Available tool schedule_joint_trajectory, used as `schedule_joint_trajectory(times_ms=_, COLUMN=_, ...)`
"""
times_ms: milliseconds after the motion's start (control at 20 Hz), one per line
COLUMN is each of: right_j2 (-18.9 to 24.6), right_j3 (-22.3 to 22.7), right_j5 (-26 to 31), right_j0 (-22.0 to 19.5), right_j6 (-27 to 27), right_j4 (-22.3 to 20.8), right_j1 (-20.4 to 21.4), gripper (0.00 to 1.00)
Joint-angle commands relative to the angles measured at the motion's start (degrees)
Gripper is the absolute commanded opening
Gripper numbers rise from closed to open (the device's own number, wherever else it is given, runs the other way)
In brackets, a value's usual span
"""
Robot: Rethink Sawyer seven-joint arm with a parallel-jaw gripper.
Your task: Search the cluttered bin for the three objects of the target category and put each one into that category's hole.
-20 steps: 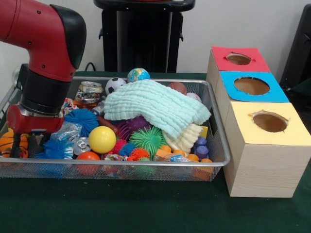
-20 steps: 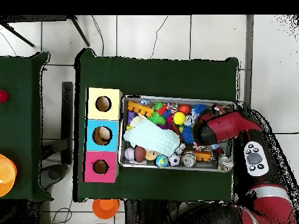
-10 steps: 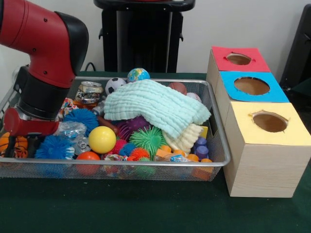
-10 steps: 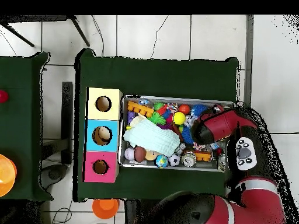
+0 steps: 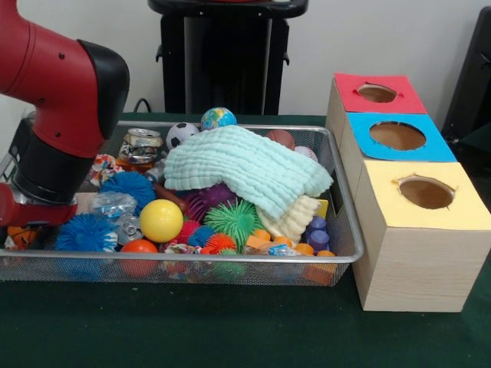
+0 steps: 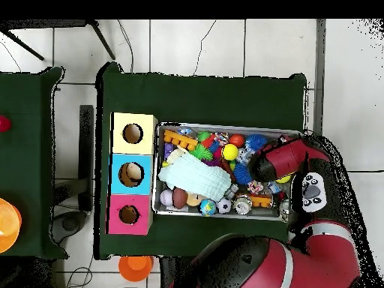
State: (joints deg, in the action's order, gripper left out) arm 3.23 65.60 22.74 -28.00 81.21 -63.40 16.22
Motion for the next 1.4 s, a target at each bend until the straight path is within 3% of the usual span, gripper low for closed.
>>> schedule_joint_trajectory(times_ms=50, right_j2=0.29, right_j3=-3.06, right_j5=8.39, right_j0=-0.13, right_j6=-3.59, right_j4=0.39, right_j1=-7.38, gripper=1.0)
schedule_joint_trajectory(times_ms=200, right_j2=0.48, right_j3=-2.85, right_j5=9.25, right_j0=-0.31, right_j6=-4.91, right_j4=1.12, right_j1=-7.27, gripper=1.0)
schedule_joint_trajectory(times_ms=250, right_j2=0.51, right_j3=-2.79, right_j5=9.4, right_j0=-0.34, right_j6=-5.13, right_j4=1.31, right_j1=-7.24, gripper=0.0)
schedule_joint_trajectory(times_ms=1000, right_j2=0.23, right_j3=-1.47, right_j5=6.76, right_j0=-0.08, right_j6=-3.69, right_j4=1.91, right_j1=-6.34, gripper=0.0)
schedule_joint_trajectory(times_ms=1400, right_j2=3.14, right_j3=7.8, right_j5=5.17, right_j0=-2.35, right_j6=-7.12, right_j4=6.17, right_j1=1.47, gripper=0.0)
